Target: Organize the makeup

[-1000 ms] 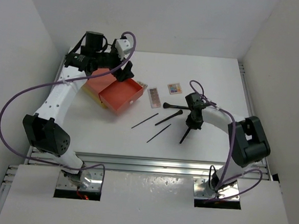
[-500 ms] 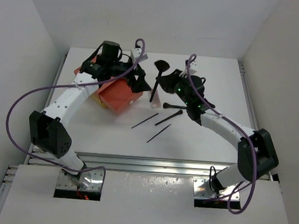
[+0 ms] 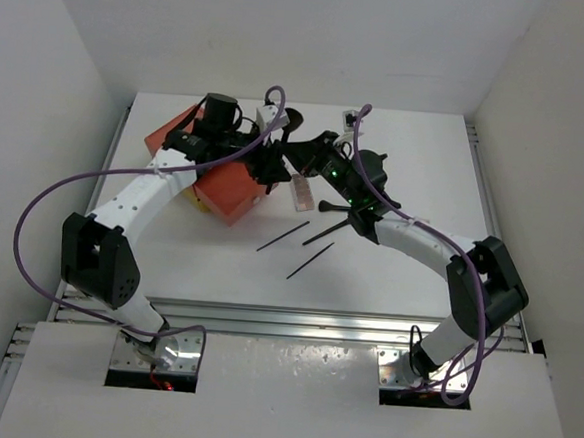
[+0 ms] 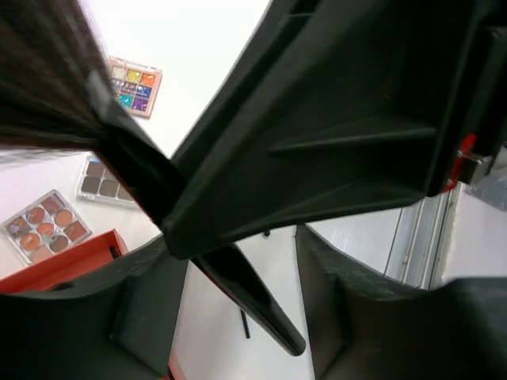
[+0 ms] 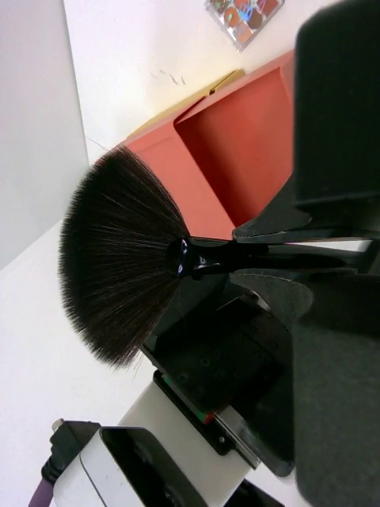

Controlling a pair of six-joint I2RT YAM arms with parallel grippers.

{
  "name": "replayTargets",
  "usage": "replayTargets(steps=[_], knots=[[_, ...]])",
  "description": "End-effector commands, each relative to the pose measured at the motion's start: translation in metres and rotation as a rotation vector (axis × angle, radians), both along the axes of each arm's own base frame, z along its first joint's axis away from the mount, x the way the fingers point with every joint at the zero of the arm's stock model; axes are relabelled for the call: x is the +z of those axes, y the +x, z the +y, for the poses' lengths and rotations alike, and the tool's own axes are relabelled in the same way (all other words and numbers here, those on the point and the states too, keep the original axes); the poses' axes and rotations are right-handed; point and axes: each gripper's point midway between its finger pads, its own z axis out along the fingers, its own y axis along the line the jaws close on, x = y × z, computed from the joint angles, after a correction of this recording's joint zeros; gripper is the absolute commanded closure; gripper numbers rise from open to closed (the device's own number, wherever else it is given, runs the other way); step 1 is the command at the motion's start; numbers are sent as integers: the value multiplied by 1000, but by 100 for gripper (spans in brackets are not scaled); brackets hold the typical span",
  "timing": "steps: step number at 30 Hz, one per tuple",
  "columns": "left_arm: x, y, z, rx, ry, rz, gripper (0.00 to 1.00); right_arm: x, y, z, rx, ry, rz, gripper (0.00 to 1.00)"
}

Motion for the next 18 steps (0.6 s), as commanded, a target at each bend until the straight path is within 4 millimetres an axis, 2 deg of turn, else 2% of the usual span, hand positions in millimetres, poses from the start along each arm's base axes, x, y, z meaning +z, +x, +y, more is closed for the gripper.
replayTargets(steps=[1,3,4,7,8,9,10,11,13,14,15,16,17,18], knots=[[21,5,4,28,-35,-59,48,41,-5,8,33,89,-87,100],[22,6,3,28,-38,-68,67,38,-5,11,41,95,-72,100],[22,6,3,33,-43,-56,84,36,-5,12,43,95,-66,100],[22,8,6,47,-47,-45,100,28,-5,11,40,84,-44,100],[22,8,6,47,-47,-45,100,24,-5,12,42,80,-27,100],[22,9,7,57,-41,-47,100,20,-4,11,39,75,-17,95],[20,14,15,91,-30,-52,100,19,-4,10,37,66,-17,86],[19,17,18,116,-16,-57,100,13,-1,7,28,53,-1,67],[7,27,35,187,60,-65,100,5,1,1,15,10,15,48],[4,40,52,270,117,-89,100,0,3,-5,3,-15,33,42],[-5,42,60,300,167,-80,100,0,0,-11,-6,-35,45,32],[-13,48,71,334,216,-83,100,-9,7,-23,-35,-93,32,27],[-22,55,87,395,273,-79,100,-27,3,-26,-33,-157,86,24],[-25,58,92,416,295,-72,100,-25,1,-33,-43,-183,81,20]])
